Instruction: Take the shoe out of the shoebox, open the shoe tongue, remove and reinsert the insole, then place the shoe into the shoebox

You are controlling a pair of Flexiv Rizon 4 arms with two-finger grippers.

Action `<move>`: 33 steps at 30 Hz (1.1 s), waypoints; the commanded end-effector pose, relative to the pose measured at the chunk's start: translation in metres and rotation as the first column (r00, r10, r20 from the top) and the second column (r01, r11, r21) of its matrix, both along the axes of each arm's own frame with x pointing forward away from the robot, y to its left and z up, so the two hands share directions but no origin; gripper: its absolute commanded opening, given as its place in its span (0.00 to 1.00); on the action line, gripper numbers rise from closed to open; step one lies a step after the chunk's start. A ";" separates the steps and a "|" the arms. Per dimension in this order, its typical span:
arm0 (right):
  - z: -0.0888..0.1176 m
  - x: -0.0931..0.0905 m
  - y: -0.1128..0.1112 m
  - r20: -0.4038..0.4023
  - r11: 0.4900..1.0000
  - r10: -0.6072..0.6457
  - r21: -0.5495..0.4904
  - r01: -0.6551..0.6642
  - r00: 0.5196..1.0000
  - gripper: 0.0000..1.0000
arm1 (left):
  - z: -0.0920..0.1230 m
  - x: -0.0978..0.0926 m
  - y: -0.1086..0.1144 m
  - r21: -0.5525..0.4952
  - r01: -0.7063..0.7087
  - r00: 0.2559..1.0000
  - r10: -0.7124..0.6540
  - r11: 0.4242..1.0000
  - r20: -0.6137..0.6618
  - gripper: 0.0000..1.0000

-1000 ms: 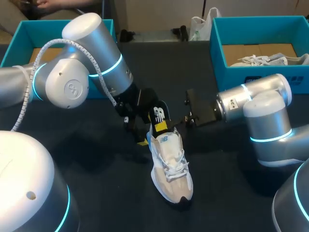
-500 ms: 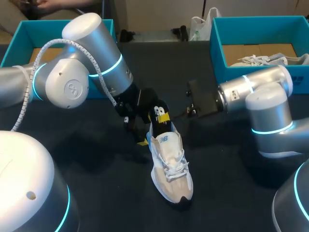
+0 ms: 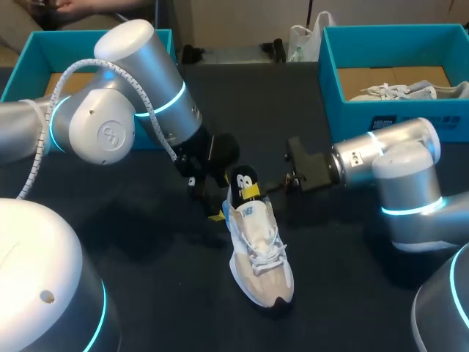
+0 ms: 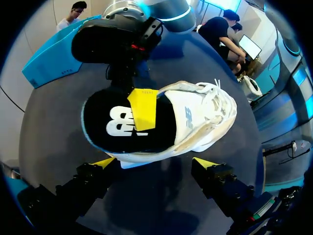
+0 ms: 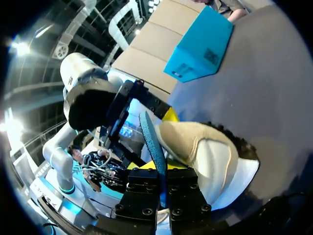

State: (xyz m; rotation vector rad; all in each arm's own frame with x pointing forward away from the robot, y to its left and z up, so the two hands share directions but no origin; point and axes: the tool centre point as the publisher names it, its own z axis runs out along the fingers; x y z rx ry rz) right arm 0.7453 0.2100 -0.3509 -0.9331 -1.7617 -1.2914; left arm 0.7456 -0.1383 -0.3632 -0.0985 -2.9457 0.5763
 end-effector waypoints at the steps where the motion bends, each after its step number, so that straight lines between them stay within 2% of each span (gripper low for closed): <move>1: 0.002 -0.014 0.001 0.010 0.999 -0.029 -0.017 0.029 1.000 0.00 | 0.000 0.000 0.000 0.002 0.000 1.000 0.000 1.000 0.001 1.00; 3: 0.006 -0.013 0.002 0.029 0.999 -0.025 -0.025 0.026 0.999 0.00 | 0.000 0.000 0.000 0.002 0.000 1.000 0.000 1.000 0.001 1.00; 4: 0.009 -0.012 0.003 0.038 0.999 -0.024 -0.026 0.025 0.999 0.09 | 0.000 0.000 0.000 0.002 0.000 1.000 0.000 1.000 0.001 1.00; 5: 0.011 -0.011 0.004 0.049 0.999 -0.020 -0.030 0.022 0.999 0.33 | 0.000 0.000 0.000 0.002 0.000 1.000 0.000 1.000 0.001 1.00; 7: 0.017 -0.010 0.006 0.071 0.999 -0.010 -0.037 0.012 0.997 0.48 | 0.000 0.000 0.000 0.002 0.000 1.000 0.000 1.000 0.001 1.00; 8: 0.019 -0.009 0.007 0.080 0.999 -0.004 -0.041 0.007 0.997 0.51 | 0.000 0.000 0.000 0.002 0.000 1.000 0.000 1.000 0.001 1.00; 16: 0.027 0.002 0.009 0.113 0.998 0.026 -0.062 -0.019 0.993 0.47 | 0.000 0.000 0.000 0.002 0.000 1.000 0.000 1.000 0.001 1.00; 20: 0.026 0.009 0.008 0.115 0.998 0.031 -0.057 -0.024 0.993 0.38 | 0.000 0.000 0.000 0.002 0.000 1.000 0.000 1.000 0.001 1.00; 24: 0.023 0.015 0.008 0.113 0.998 0.035 -0.049 -0.029 0.993 0.18 | 0.000 0.000 0.000 0.002 0.000 1.000 0.000 1.000 0.001 1.00; 25: 0.022 0.016 0.008 0.111 0.998 0.034 -0.049 -0.029 0.993 0.03 | 0.000 0.000 0.000 0.002 0.000 1.000 0.000 1.000 0.001 1.00; 26: 0.021 0.017 0.008 0.106 0.998 0.033 -0.049 -0.028 0.994 0.00 | 0.000 0.000 0.000 0.002 0.000 1.000 0.000 1.000 0.001 1.00; 30: 0.014 0.016 0.005 0.080 0.999 0.025 -0.049 -0.022 0.996 0.00 | 0.000 0.000 0.000 0.002 0.000 1.000 0.000 1.000 0.001 1.00; 33: 0.008 0.009 0.001 0.061 0.999 0.014 -0.047 -0.011 0.998 0.00 | 0.000 0.000 0.000 0.002 0.000 1.000 0.000 1.000 0.001 1.00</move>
